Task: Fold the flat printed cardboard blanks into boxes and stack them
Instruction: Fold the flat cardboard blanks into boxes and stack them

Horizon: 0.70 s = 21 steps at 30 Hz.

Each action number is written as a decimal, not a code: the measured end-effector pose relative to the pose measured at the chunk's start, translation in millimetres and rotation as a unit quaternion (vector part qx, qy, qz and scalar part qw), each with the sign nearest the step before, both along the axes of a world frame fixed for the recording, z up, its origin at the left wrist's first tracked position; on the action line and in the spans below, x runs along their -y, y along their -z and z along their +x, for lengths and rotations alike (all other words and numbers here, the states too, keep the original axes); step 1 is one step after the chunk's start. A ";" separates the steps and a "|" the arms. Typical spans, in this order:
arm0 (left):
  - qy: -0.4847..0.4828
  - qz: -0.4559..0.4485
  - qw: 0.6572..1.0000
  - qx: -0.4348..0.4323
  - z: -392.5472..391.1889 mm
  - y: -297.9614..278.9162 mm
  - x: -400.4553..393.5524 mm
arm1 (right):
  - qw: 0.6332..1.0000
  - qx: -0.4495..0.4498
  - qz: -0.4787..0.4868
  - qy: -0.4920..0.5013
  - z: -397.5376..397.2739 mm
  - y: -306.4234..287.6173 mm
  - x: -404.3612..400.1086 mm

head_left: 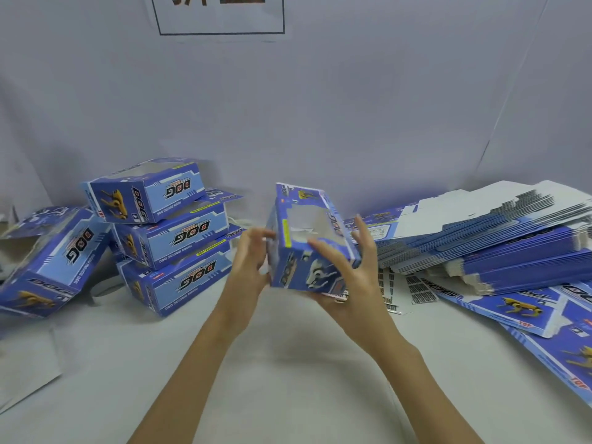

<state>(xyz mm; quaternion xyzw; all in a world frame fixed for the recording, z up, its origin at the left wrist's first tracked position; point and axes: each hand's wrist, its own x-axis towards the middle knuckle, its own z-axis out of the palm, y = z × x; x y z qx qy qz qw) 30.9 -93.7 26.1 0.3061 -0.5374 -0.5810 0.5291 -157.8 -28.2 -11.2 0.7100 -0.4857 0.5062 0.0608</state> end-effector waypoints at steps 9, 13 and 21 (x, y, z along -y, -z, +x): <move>0.101 0.154 0.983 -0.030 30.6 9.3 14.3 | 0.911 0.375 0.132 -0.108 13.7 -13.8 -5.9; 0.206 0.039 0.977 0.028 20.2 10.1 8.4 | 0.871 0.410 0.203 -0.176 3.3 -12.3 -4.6; -0.024 -0.081 0.996 0.029 2.9 8.5 -7.6 | 0.943 0.232 0.150 -0.188 14.1 -13.0 -9.1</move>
